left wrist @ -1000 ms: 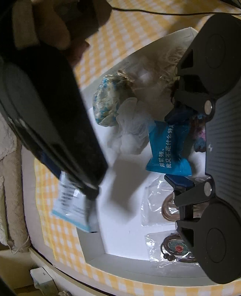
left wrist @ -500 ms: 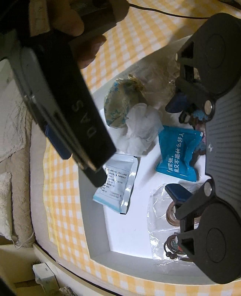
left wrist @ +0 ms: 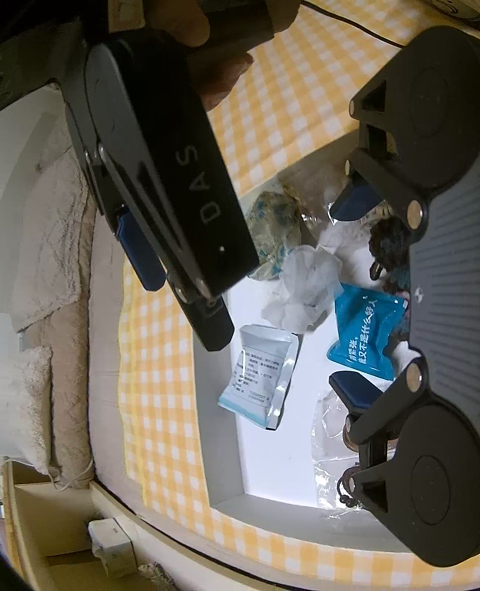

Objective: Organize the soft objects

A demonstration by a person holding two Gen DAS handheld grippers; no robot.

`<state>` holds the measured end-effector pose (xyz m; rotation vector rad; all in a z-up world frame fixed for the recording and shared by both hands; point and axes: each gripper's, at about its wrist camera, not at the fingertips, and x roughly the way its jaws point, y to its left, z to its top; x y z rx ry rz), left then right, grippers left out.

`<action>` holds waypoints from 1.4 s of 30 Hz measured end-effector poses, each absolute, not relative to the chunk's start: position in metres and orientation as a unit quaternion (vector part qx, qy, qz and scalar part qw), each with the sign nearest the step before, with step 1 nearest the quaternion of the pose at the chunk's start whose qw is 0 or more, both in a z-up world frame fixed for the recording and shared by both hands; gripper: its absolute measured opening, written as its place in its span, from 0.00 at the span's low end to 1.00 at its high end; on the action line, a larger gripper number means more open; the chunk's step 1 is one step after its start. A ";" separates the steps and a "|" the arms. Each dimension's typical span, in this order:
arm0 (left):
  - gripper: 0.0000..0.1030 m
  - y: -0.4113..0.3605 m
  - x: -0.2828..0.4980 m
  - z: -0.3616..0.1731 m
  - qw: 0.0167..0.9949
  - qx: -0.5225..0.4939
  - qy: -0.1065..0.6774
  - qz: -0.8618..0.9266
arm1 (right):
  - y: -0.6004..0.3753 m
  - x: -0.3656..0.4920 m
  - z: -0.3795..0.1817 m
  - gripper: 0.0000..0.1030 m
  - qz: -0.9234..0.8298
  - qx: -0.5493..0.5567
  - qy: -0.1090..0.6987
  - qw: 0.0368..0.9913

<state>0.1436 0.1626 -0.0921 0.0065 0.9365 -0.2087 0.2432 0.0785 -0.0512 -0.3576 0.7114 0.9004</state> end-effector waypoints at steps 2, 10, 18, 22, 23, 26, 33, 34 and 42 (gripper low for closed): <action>0.87 0.161 0.140 -0.087 0.890 0.003 0.446 -0.100 | 0.073 0.238 -0.045 0.70 0.420 -0.164 0.330 0.829; 0.97 0.160 0.121 -0.068 0.901 -0.001 0.423 -0.094 | 0.049 0.219 -0.023 0.73 0.398 -0.139 0.317 0.850; 1.00 0.164 0.102 -0.050 0.914 -0.011 0.399 -0.077 | 0.023 0.194 -0.006 0.87 0.375 -0.117 0.298 0.870; 1.00 0.165 0.092 -0.042 0.919 -0.014 0.388 -0.071 | 0.012 0.182 0.000 0.98 0.358 -0.100 0.286 0.883; 1.00 0.166 0.090 -0.040 0.920 -0.014 0.387 -0.069 | 0.008 0.178 0.001 1.00 0.355 -0.096 0.283 0.886; 1.00 0.165 0.082 -0.034 0.924 -0.015 0.378 -0.062 | -0.001 0.169 0.005 1.00 0.343 -0.082 0.275 0.894; 1.00 0.165 0.061 -0.012 0.937 -0.023 0.346 -0.034 | -0.029 0.145 0.019 1.00 0.307 -0.045 0.256 0.915; 1.00 0.164 0.057 -0.009 0.939 -0.024 0.341 -0.027 | -0.033 0.143 0.021 1.00 0.304 -0.039 0.254 0.917; 1.00 0.164 0.024 0.016 0.954 -0.041 0.298 -0.011 | -0.063 0.106 0.025 1.00 0.264 -0.012 0.235 0.936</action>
